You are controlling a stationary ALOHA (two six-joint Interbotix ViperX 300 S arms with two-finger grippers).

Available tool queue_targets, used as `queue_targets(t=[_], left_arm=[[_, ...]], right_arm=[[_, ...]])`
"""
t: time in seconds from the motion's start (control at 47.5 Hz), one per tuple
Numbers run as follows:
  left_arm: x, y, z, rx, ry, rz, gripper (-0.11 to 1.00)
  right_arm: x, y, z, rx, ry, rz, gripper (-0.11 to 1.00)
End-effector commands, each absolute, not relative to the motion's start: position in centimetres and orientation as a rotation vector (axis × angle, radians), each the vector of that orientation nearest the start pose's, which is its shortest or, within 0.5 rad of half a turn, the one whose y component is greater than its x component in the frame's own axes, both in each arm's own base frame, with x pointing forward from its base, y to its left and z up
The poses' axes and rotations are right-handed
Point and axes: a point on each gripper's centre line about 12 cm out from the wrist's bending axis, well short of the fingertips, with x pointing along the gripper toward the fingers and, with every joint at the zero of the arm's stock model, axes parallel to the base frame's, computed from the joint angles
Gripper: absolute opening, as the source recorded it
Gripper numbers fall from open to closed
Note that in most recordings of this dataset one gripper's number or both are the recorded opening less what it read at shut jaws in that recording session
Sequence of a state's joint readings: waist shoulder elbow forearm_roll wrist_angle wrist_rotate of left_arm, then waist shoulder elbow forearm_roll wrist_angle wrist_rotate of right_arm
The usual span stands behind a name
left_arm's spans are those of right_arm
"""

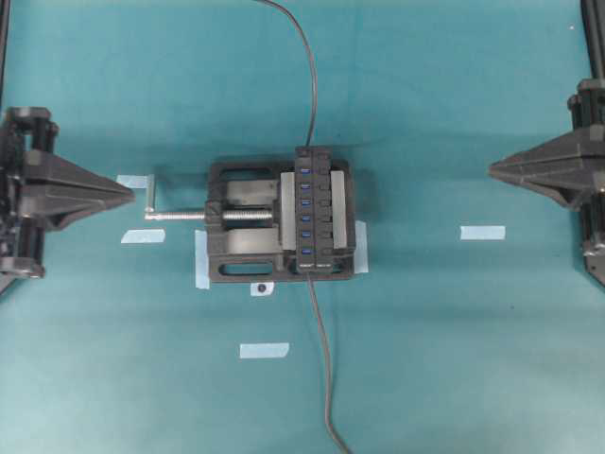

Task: Insert the USB into the center port of the fixed hub
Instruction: 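Raise the right gripper and swing it toward the USB hub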

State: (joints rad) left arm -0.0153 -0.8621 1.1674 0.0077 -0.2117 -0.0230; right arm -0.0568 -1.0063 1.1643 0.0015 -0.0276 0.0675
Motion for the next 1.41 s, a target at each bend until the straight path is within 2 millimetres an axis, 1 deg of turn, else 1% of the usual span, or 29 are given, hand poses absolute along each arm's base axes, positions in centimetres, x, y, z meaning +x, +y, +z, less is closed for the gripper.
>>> queue_targets(t=[0.0, 0.126, 0.252, 0.379, 0.715, 1.03, 1.199, 1.388], left_arm=[[22.4, -0.4, 27.6, -0.01, 0.106, -0.019, 0.0], [23.0, -0.4, 27.2, -0.006, 0.16, -0.017, 0.0], [23.1, -0.4, 26.7, -0.005, 0.193, -0.019, 0.0], [23.1, -0.4, 26.2, -0.004, 0.226, -0.017, 0.0], [23.1, -0.4, 26.2, -0.006, 0.236, -0.018, 0.0], [23.3, -0.5, 26.0, -0.004, 0.242, -0.021, 0.0], [23.3, -0.5, 25.9, -0.003, 0.25, -0.023, 0.0], [23.3, -0.5, 25.8, -0.003, 0.252, -0.023, 0.0]], right_arm=[[19.6, -1.4, 27.9, 0.102, 0.157, -0.08, -0.02], [20.0, -1.5, 27.3, 0.12, 0.229, -0.089, -0.02], [20.5, -1.7, 27.0, 0.125, 0.293, -0.097, -0.02], [21.1, -2.2, 26.6, 0.13, 0.374, -0.123, -0.02], [23.2, -2.9, 25.4, 0.135, 0.532, -0.152, -0.02], [25.6, -4.3, 24.6, 0.102, 0.601, -0.187, -0.02], [26.8, -5.0, 23.8, 0.088, 0.642, -0.202, -0.02], [28.1, -5.4, 22.9, 0.062, 0.687, -0.201, -0.02]])
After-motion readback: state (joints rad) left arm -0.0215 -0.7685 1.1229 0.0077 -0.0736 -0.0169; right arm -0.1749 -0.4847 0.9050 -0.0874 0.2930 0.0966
